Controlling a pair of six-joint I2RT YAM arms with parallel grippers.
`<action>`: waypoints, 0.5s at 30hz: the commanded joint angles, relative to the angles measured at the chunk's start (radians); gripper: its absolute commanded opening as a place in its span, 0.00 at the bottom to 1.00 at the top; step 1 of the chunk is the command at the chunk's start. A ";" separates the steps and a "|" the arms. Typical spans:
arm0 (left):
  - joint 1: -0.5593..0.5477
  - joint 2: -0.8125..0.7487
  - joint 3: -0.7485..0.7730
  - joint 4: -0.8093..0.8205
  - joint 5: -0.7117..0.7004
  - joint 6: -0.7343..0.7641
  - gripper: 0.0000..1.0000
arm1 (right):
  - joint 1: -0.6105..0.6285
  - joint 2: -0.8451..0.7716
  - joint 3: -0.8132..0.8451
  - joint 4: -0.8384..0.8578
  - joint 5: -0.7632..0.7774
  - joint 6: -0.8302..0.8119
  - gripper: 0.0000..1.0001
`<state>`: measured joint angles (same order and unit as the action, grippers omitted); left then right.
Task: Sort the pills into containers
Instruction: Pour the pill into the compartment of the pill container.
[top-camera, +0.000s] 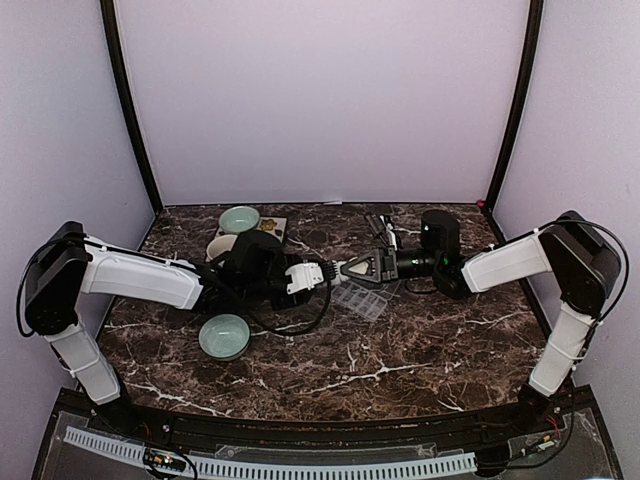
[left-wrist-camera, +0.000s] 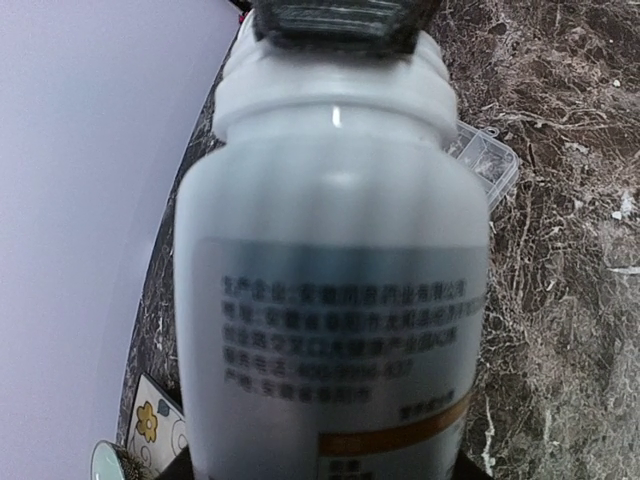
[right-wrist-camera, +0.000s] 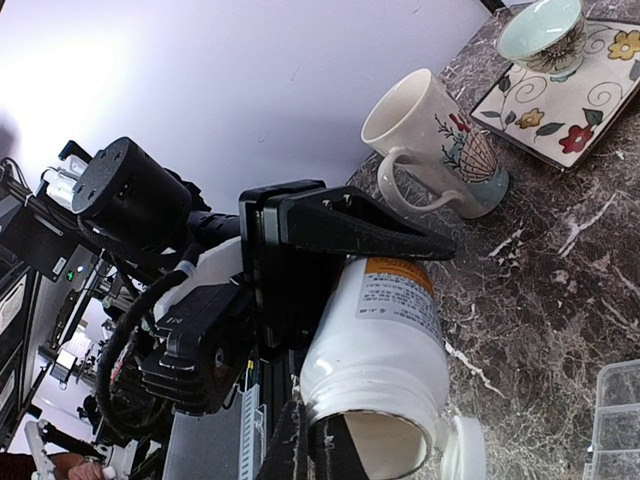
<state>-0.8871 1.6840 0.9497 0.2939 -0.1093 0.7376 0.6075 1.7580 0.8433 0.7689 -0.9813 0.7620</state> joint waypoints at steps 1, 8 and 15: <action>0.008 -0.058 0.014 -0.006 0.033 -0.011 0.37 | 0.004 0.017 -0.007 0.048 -0.026 0.000 0.00; 0.008 -0.050 0.017 -0.012 0.026 -0.012 0.09 | 0.004 0.022 0.001 0.024 -0.017 -0.006 0.00; 0.008 -0.024 0.027 0.015 -0.031 -0.009 0.00 | 0.003 0.020 0.017 -0.029 0.001 -0.036 0.05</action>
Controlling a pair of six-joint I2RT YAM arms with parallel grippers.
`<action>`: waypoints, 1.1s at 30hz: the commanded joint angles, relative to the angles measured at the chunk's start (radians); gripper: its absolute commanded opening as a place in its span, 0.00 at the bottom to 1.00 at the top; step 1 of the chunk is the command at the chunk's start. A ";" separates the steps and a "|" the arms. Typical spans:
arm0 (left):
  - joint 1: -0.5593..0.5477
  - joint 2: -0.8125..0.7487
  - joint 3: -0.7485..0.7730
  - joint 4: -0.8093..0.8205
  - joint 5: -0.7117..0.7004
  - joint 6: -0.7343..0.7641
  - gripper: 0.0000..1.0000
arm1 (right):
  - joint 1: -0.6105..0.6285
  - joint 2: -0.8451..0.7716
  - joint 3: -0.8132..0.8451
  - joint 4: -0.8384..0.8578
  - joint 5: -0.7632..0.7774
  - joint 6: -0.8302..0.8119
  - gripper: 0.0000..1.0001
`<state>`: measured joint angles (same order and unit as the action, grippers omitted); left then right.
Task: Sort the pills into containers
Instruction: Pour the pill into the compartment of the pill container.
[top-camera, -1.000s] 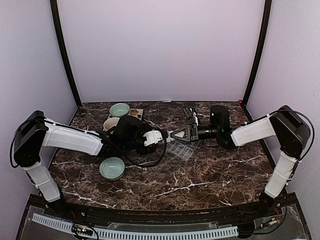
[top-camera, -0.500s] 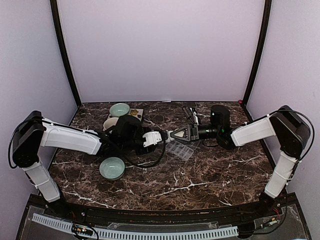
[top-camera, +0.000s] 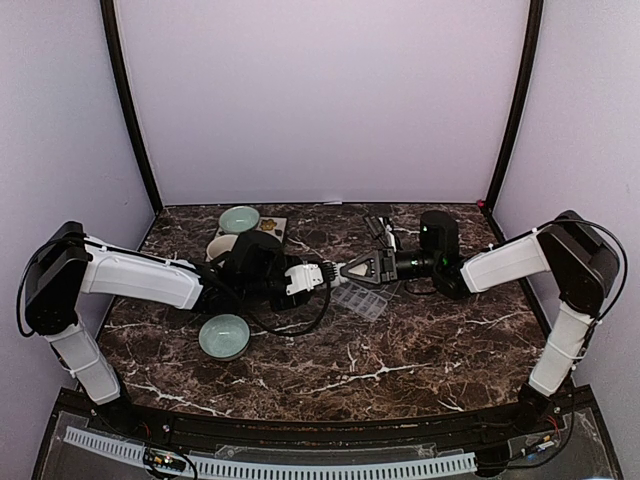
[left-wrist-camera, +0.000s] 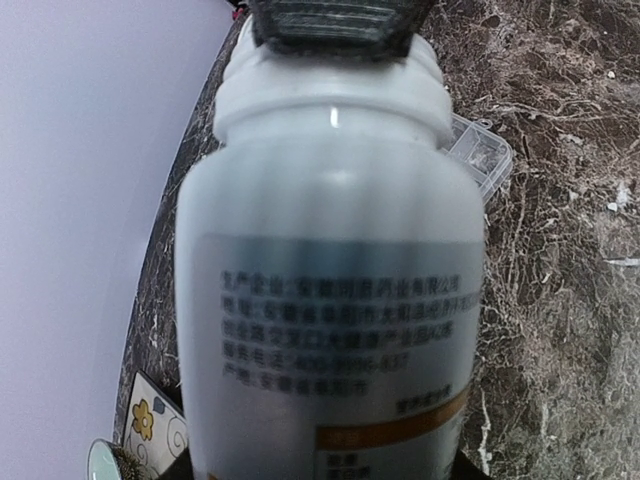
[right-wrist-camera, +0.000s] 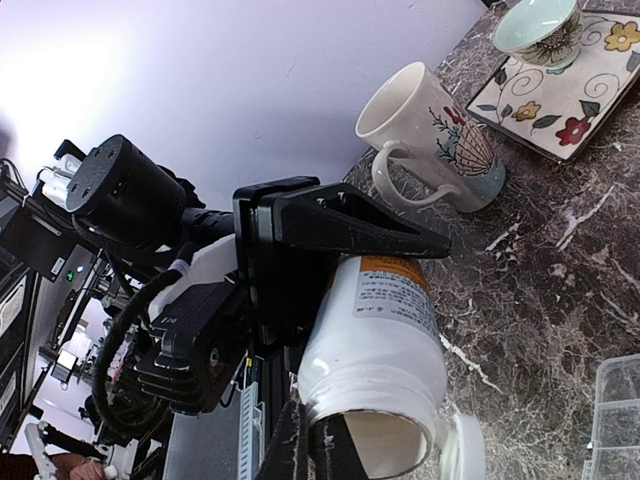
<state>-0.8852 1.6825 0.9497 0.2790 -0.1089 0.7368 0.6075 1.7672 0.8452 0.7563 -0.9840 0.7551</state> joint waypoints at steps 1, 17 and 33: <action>0.006 -0.016 0.029 0.034 -0.039 -0.006 0.00 | 0.004 0.011 0.015 -0.016 0.005 -0.030 0.08; -0.013 0.052 0.051 0.088 -0.152 0.025 0.00 | -0.012 -0.002 0.017 -0.052 0.030 -0.043 0.32; -0.015 0.068 0.052 0.119 -0.194 0.038 0.00 | -0.030 -0.047 -0.001 -0.144 0.082 -0.108 0.37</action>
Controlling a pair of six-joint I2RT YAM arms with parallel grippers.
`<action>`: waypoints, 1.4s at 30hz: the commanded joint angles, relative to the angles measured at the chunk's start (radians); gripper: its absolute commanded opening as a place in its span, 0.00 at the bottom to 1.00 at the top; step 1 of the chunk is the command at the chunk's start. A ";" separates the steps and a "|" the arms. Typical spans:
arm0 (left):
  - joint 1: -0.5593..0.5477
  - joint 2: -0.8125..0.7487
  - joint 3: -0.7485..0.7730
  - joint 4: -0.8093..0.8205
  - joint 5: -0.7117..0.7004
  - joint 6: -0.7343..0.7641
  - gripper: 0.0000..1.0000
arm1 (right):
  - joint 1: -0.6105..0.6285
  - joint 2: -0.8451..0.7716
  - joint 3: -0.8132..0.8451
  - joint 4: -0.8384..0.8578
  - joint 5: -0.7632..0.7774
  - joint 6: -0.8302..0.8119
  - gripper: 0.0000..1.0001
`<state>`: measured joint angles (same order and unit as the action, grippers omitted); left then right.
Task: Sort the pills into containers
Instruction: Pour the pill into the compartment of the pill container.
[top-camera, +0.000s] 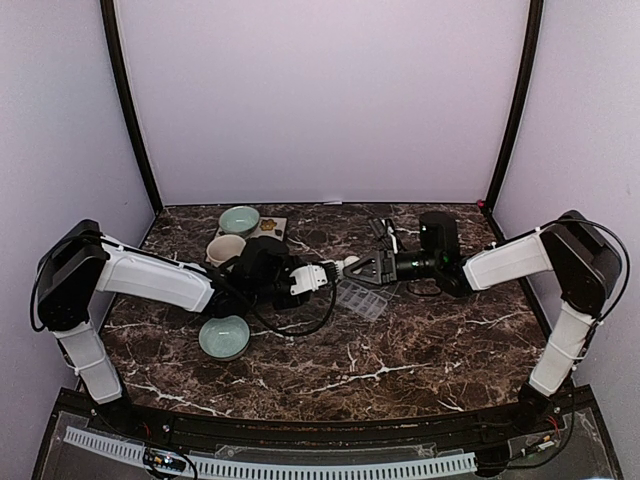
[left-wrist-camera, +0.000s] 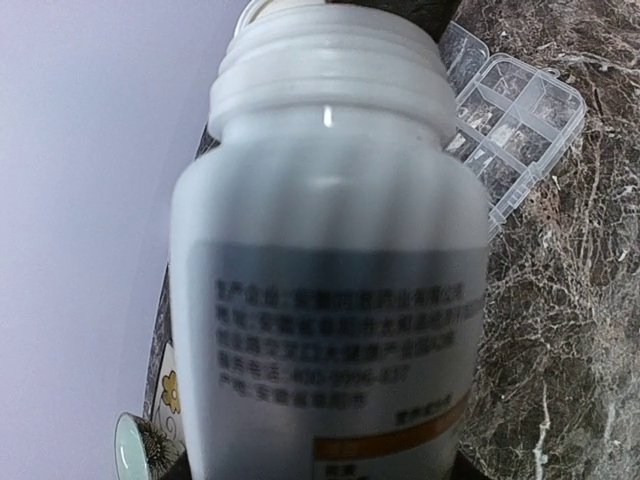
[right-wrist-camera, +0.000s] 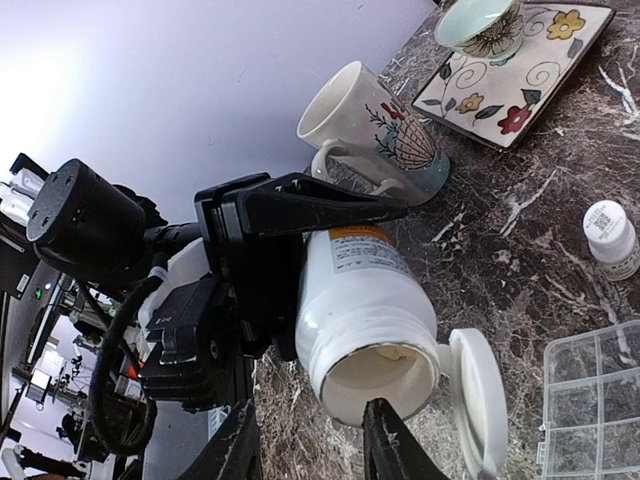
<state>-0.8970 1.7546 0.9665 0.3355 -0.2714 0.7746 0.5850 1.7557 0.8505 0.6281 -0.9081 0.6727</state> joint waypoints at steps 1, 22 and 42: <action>-0.004 -0.003 0.036 0.065 -0.033 0.001 0.00 | -0.008 -0.037 -0.007 -0.019 0.007 -0.027 0.37; -0.019 0.027 0.026 0.125 -0.093 0.055 0.00 | -0.018 -0.083 -0.027 -0.073 0.028 -0.062 0.39; -0.060 0.087 -0.007 0.279 -0.212 0.186 0.00 | -0.039 -0.154 -0.049 -0.214 0.171 -0.141 0.39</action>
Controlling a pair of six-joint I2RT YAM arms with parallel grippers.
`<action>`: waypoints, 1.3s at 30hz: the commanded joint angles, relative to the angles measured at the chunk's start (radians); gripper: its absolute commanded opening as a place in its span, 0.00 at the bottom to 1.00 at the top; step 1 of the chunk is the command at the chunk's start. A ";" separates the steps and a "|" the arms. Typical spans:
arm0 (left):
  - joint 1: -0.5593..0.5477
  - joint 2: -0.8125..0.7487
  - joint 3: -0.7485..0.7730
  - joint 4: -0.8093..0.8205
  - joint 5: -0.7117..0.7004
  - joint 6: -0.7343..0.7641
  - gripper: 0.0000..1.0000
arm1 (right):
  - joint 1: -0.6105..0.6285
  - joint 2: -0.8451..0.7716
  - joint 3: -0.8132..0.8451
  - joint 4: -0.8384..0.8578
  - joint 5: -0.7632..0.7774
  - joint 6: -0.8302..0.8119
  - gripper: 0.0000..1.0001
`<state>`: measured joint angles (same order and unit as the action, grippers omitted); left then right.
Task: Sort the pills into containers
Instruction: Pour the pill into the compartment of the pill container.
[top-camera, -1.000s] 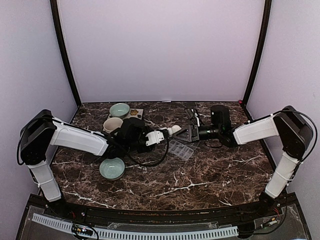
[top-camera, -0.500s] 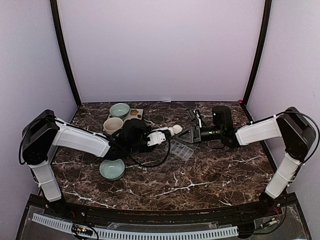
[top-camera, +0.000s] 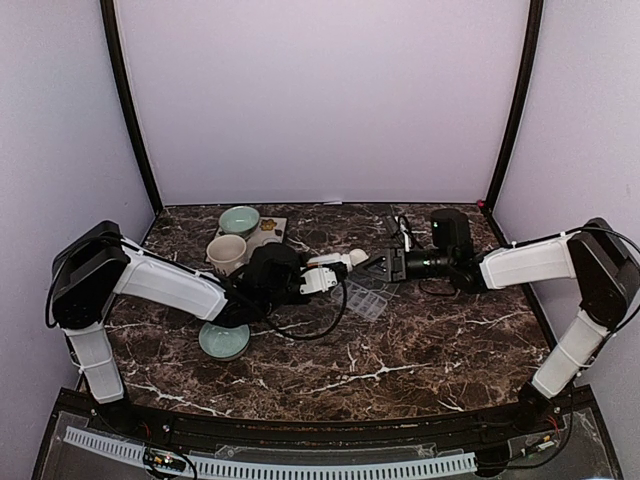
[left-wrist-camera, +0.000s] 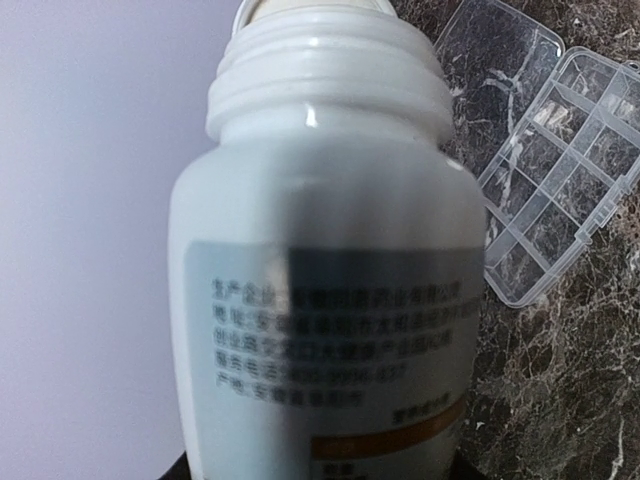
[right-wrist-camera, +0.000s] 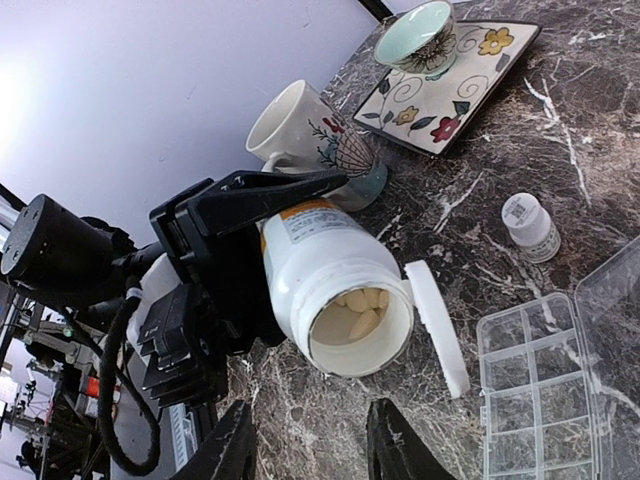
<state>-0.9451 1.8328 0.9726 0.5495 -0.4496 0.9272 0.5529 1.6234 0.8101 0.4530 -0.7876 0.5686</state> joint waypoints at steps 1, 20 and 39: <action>-0.014 0.014 -0.012 0.071 -0.038 0.039 0.00 | -0.007 -0.023 -0.005 -0.049 0.058 -0.040 0.39; -0.037 0.079 -0.018 0.112 -0.077 0.088 0.00 | -0.021 0.025 0.019 -0.078 0.118 -0.034 0.38; -0.043 0.146 0.015 0.156 -0.097 0.122 0.00 | -0.033 0.080 0.039 -0.092 0.110 -0.038 0.37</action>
<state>-0.9802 1.9709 0.9646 0.6552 -0.5293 1.0382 0.5282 1.6829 0.8230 0.3428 -0.6754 0.5388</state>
